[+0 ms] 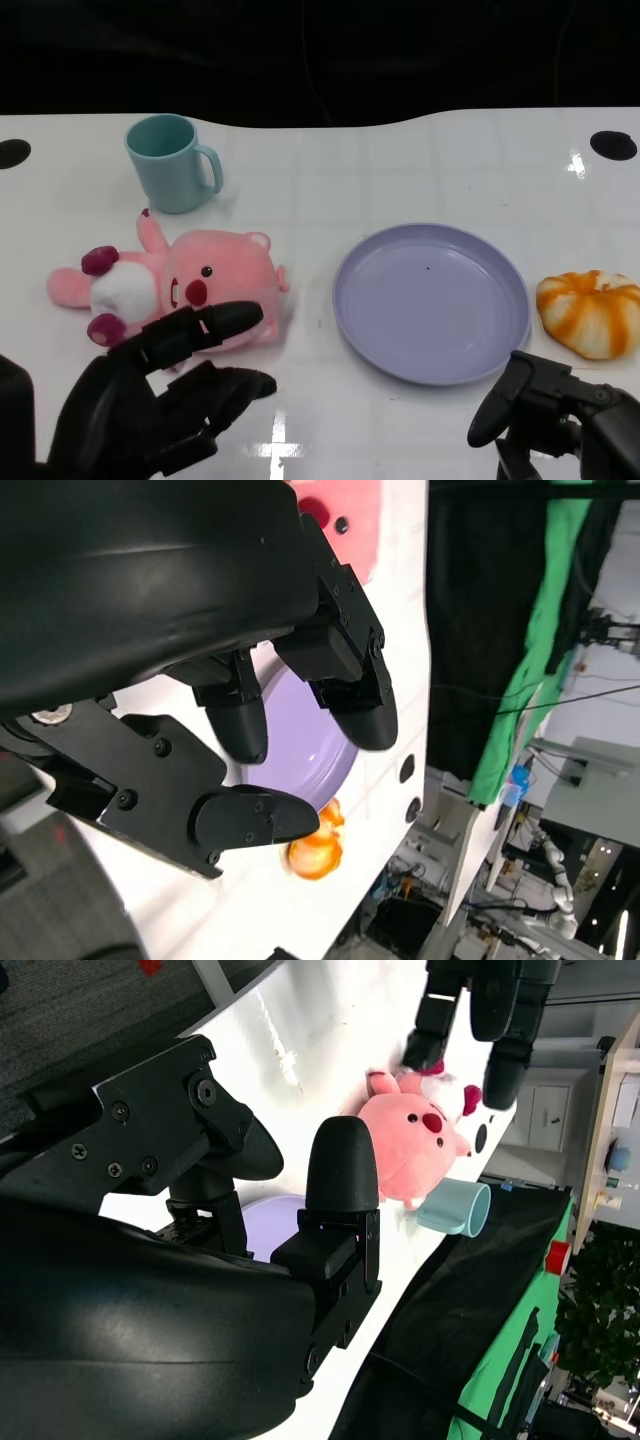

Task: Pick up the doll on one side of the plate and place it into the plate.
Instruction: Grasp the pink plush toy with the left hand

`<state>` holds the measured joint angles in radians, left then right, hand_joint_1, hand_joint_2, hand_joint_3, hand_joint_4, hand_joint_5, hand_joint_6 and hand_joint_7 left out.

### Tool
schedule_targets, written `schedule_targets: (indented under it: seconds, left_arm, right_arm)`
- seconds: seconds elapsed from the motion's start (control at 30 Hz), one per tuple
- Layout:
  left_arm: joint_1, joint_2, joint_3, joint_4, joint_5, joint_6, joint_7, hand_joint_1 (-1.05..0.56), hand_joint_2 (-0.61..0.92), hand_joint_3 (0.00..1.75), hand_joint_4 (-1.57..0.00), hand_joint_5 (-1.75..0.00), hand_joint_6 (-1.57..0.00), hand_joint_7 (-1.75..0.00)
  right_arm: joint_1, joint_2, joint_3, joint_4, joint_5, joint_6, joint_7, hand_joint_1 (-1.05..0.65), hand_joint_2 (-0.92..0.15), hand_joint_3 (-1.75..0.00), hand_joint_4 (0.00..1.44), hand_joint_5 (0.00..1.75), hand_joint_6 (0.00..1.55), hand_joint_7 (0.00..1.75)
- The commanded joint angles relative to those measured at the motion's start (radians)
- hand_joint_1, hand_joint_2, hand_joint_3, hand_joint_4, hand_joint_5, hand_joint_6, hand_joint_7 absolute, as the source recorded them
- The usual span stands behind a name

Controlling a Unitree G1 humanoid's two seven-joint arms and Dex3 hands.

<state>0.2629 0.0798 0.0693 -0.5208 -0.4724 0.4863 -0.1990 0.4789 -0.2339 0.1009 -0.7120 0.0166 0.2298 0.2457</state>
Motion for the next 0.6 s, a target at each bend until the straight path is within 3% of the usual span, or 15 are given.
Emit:
schedule_targets:
  seconds: [0.03, 0.3, 0.6]
  left_arm:
    - [-0.004, 0.030, -0.008, -0.008, 0.061, -0.067, -0.006, -0.32, 0.92, 0.17, -0.38, -0.87, -0.63, -0.08]
    - [-0.042, 0.151, -0.041, 0.010, 0.276, -0.216, -0.039, -0.50, 0.92, 0.12, -0.20, -0.82, -0.47, 0.00]
    - [-0.130, 0.248, -0.047, 0.057, 0.566, -0.351, 0.003, -0.52, 0.92, 0.01, -0.05, -0.78, -0.37, 0.00]
  right_arm:
    - [-0.005, 0.000, -0.004, -0.004, 0.002, -0.001, -0.005, -0.01, -0.63, -1.13, 0.62, 1.74, 0.54, 1.51]
    - [-0.024, 0.002, 0.001, 0.007, 0.004, 0.002, -0.007, -0.02, -0.62, -1.14, 0.62, 1.75, 0.55, 1.50]
    - [-0.032, -0.001, 0.000, 0.023, -0.001, -0.008, -0.010, -0.03, -0.62, -1.11, 0.62, 1.73, 0.55, 1.49]
